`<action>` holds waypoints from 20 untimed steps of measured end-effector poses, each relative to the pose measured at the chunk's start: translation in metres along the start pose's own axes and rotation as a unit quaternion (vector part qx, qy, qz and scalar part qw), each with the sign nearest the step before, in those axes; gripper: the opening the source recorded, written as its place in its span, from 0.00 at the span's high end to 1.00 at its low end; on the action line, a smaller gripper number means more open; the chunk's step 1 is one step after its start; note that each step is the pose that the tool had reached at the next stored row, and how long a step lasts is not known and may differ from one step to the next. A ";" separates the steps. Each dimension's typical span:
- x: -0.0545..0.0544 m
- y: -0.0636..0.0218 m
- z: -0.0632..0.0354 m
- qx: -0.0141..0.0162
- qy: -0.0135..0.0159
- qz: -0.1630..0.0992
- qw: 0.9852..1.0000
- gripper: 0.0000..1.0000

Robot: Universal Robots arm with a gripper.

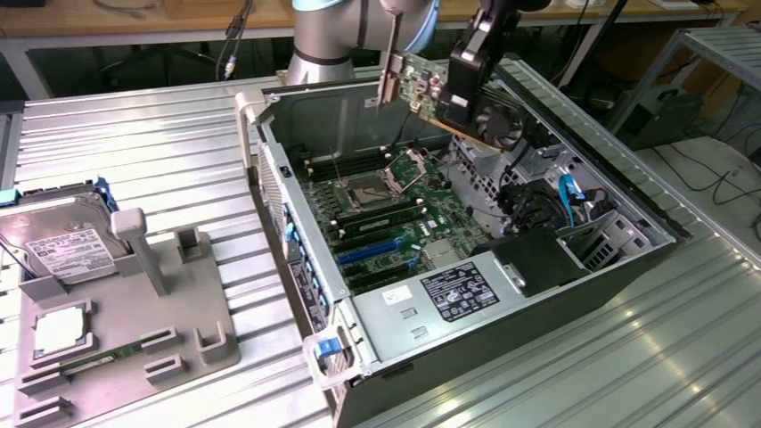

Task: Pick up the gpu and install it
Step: 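Insert the gpu into the slot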

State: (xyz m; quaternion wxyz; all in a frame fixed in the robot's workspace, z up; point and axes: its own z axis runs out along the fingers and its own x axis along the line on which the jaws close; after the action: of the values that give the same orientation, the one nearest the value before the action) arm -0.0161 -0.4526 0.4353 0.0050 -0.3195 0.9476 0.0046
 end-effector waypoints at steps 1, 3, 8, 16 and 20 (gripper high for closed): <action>0.000 0.0000 0.0001 0.000 0.000 -0.009 1.000 0.71; 0.000 0.0000 0.0001 0.000 0.000 -0.028 1.000 0.71; 0.000 0.0000 0.0001 -0.001 0.000 -0.075 0.997 0.71; 0.000 0.0000 0.0002 -0.002 0.001 -0.156 0.988 0.71; 0.000 0.0000 0.0002 -0.002 0.001 -0.201 0.980 0.71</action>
State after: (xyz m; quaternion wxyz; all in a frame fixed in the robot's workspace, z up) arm -0.0161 -0.4526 0.4351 0.0039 -0.5038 0.8638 0.0054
